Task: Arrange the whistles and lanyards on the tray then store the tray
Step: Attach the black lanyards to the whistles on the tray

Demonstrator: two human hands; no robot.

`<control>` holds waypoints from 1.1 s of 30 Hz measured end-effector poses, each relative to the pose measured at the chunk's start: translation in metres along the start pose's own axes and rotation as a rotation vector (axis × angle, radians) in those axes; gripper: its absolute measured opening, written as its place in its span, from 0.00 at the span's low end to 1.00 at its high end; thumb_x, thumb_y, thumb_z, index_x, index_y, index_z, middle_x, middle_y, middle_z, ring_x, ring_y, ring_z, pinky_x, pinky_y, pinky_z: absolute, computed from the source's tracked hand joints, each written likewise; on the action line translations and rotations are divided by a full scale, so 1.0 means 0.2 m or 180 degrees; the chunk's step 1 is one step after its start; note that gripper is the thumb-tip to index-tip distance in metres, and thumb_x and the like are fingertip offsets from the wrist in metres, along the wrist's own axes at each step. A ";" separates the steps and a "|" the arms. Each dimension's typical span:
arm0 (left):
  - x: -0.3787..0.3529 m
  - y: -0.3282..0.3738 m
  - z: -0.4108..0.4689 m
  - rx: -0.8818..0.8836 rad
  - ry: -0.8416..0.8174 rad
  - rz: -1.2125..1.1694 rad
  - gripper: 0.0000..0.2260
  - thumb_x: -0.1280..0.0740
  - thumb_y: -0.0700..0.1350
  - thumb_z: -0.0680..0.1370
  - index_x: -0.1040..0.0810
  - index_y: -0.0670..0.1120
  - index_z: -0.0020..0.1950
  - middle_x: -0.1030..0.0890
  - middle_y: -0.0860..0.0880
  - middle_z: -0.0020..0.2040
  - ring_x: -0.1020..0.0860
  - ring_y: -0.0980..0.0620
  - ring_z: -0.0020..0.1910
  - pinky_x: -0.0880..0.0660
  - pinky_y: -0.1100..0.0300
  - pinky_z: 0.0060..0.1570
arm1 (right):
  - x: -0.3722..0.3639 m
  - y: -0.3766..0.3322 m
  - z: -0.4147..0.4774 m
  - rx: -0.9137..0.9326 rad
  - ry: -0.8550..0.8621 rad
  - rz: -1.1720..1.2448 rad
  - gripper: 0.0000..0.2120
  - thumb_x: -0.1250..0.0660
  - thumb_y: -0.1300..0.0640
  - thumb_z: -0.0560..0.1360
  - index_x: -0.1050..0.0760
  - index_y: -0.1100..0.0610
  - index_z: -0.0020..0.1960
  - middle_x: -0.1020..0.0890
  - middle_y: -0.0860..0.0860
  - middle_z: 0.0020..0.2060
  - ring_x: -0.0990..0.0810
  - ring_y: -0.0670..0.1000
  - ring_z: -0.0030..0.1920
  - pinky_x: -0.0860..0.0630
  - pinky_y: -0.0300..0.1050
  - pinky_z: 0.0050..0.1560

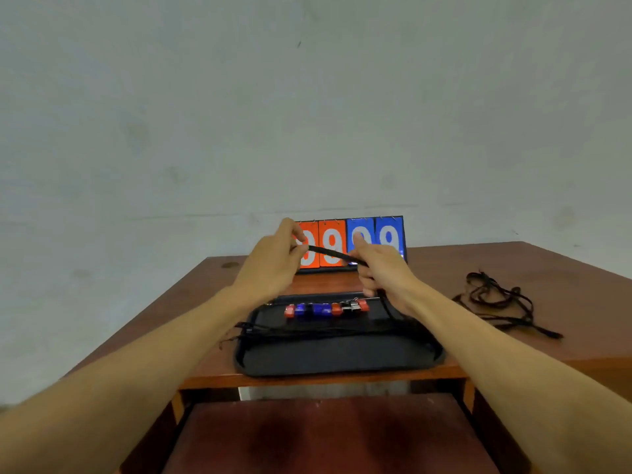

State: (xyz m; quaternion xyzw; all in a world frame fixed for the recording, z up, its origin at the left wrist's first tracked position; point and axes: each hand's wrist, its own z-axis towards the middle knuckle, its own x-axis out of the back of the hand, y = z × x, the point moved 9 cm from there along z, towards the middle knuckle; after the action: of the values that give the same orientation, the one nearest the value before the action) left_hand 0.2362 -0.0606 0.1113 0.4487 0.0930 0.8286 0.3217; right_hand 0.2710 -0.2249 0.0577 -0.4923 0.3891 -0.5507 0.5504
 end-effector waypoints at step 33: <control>-0.59 -0.52 -0.18 -0.0157 -0.0962 0.1670 0.12 0.39 0.47 0.79 0.21 0.51 0.60 0.21 0.50 0.59 0.24 0.51 0.57 0.28 0.54 0.58 | -0.23 0.66 0.25 0.0432 -0.0294 -0.2942 0.06 0.35 0.43 0.75 0.26 0.44 0.44 0.23 0.41 0.36 0.24 0.44 0.42 0.31 0.43 0.42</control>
State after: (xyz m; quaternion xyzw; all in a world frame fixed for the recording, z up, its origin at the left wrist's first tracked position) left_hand 0.2989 -0.0473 -0.0360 0.5677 -0.0951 0.8092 0.1176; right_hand 0.3442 -0.1863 -0.0643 -0.6009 0.0673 -0.7398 0.2951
